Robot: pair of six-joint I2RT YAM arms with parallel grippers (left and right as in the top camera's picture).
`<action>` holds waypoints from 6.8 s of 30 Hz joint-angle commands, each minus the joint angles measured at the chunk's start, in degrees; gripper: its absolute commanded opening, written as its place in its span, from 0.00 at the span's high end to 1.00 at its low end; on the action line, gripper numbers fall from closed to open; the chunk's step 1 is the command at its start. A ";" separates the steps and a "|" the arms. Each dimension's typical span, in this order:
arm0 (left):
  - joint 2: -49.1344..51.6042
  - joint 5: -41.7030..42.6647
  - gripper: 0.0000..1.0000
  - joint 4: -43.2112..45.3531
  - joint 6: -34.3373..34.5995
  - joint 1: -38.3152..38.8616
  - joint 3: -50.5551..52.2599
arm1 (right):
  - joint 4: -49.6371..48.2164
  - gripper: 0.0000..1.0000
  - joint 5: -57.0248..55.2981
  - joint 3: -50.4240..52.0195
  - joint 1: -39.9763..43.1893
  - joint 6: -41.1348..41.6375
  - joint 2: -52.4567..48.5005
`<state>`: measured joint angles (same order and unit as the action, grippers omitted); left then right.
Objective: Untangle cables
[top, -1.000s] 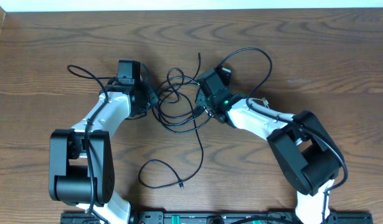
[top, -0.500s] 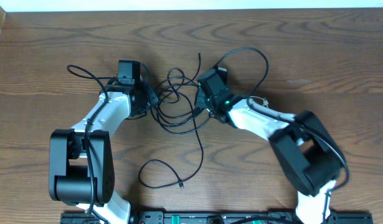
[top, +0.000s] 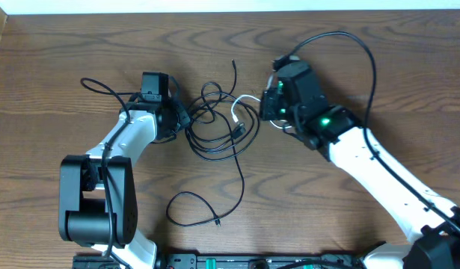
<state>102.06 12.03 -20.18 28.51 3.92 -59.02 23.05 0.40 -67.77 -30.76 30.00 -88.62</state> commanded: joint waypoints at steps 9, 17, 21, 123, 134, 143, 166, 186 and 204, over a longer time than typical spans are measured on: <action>0.42 -0.50 0.67 -0.07 -0.33 0.13 0.04 | 12.33 0.99 -3.50 0.07 6.67 -5.07 -0.76; 0.42 -0.50 0.67 -0.09 -0.33 0.13 0.04 | 14.45 0.98 -10.93 0.07 6.73 -7.17 -6.01; 0.42 -0.50 0.67 -0.09 -0.33 0.13 0.04 | 16.00 0.41 -14.25 0.07 6.75 -7.15 -8.87; 0.42 2.12 0.67 0.55 -0.35 0.13 0.04 | 17.68 0.84 0.26 -4.76 66.23 -13.79 -26.25; 0.42 2.10 0.67 0.57 -0.33 0.13 0.04 | -2.51 0.99 7.32 3.08 65.53 -13.77 -26.25; 0.42 2.08 0.67 0.59 -0.35 0.13 0.04 | -6.80 0.55 15.76 1.09 65.72 -14.14 -24.57; 0.42 2.08 0.65 0.70 -0.35 0.13 0.04 | 13.64 0.01 -0.92 -5.51 65.59 -14.21 -0.31; 0.42 3.28 0.92 1.57 -4.70 0.13 0.04 | 13.68 0.01 -0.92 -5.51 65.75 -14.21 -0.46; 0.42 4.00 0.49 2.32 -4.66 0.13 0.04 | 13.68 0.01 -0.92 -5.51 65.94 -14.21 -0.48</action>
<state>102.06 15.79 -17.82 24.18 3.92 -59.02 36.62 0.19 -73.01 34.98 15.90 -88.82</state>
